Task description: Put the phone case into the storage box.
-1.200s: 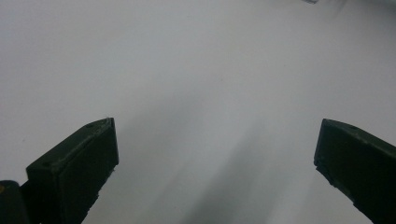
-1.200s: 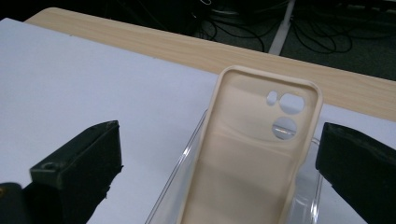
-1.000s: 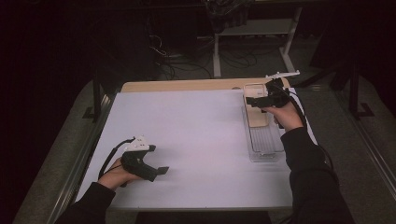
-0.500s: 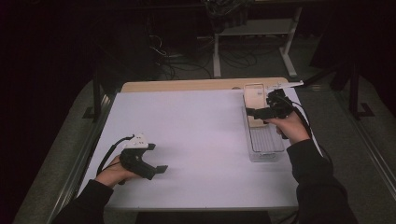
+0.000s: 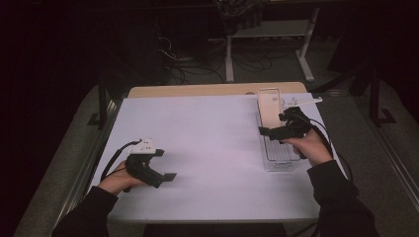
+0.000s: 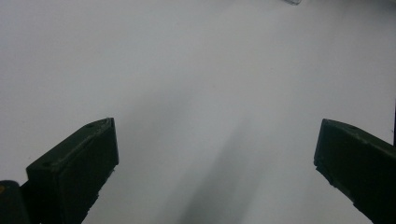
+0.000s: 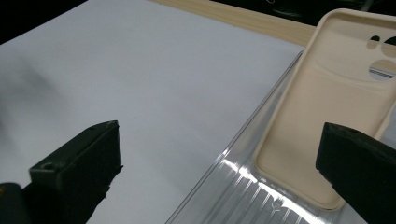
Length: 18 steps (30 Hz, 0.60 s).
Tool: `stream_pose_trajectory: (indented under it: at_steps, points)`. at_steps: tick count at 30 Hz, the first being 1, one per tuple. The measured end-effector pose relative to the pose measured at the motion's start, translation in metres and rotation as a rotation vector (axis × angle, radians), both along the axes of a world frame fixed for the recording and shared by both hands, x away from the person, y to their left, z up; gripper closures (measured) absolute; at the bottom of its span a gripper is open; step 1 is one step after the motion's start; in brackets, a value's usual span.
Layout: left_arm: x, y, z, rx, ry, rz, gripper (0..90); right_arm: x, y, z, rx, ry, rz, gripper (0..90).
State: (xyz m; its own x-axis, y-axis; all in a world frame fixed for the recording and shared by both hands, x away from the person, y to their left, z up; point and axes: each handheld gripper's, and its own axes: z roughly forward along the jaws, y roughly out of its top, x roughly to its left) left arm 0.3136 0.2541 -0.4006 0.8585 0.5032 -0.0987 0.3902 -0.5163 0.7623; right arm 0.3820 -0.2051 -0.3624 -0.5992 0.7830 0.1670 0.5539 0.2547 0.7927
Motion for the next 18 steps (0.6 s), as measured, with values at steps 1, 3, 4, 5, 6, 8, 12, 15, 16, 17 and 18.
stream_pose_trajectory:
  at_steps: [1, 3, 4, 5, 6, 8, 12, 15, 16, 17, 18]
  points:
    - [0.0, 0.0, 0.0, -0.002, 0.002, 0.003, 0.0, -0.002, 0.0, 0.0, 0.003, -0.001, 0.005, 0.0]
    - [0.0, 0.0, 0.001, -0.006, 0.001, 0.003, 0.0, -0.006, 0.0, -0.002, 0.007, 0.001, 0.008, 0.0]
    - [0.001, 0.0, 0.001, -0.003, 0.001, 0.002, 0.0, -0.008, 0.0, -0.003, 0.013, 0.001, 0.015, 0.0]
    - [0.002, 0.001, 0.002, 0.005, -0.005, -0.004, 0.0, -0.01, 0.0, -0.004, 0.016, -0.001, 0.02, 0.0]
    - [0.002, 0.001, 0.003, 0.003, -0.003, -0.005, 0.0, -0.012, 0.0, -0.005, 0.009, -0.004, 0.026, 0.0]
    - [0.003, 0.0, 0.004, 0.0, -0.003, -0.006, 0.0, -0.017, 0.001, -0.006, 0.014, -0.002, 0.032, 0.0]
    - [0.004, 0.0, 0.007, -0.006, -0.008, -0.007, 0.0, -0.026, 0.002, -0.011, 0.014, 0.002, 0.049, 0.0]
    - [0.005, 0.0, 0.009, 0.005, -0.019, -0.017, 0.0, -0.03, 0.0, -0.012, 0.022, 0.003, 0.05, 0.0]
    - [0.006, 0.0, 0.01, 0.005, -0.019, -0.018, 0.0, -0.032, -0.001, -0.013, 0.024, 0.003, 0.05, 0.0]
    - [0.005, 0.0, 0.01, -0.004, -0.016, -0.015, 0.0, -0.034, -0.002, -0.014, 0.02, -0.004, 0.054, 0.0]
    - [0.005, 0.0, 0.01, -0.007, -0.008, -0.01, 0.0, -0.036, -0.002, -0.014, 0.022, -0.002, 0.052, 0.0]
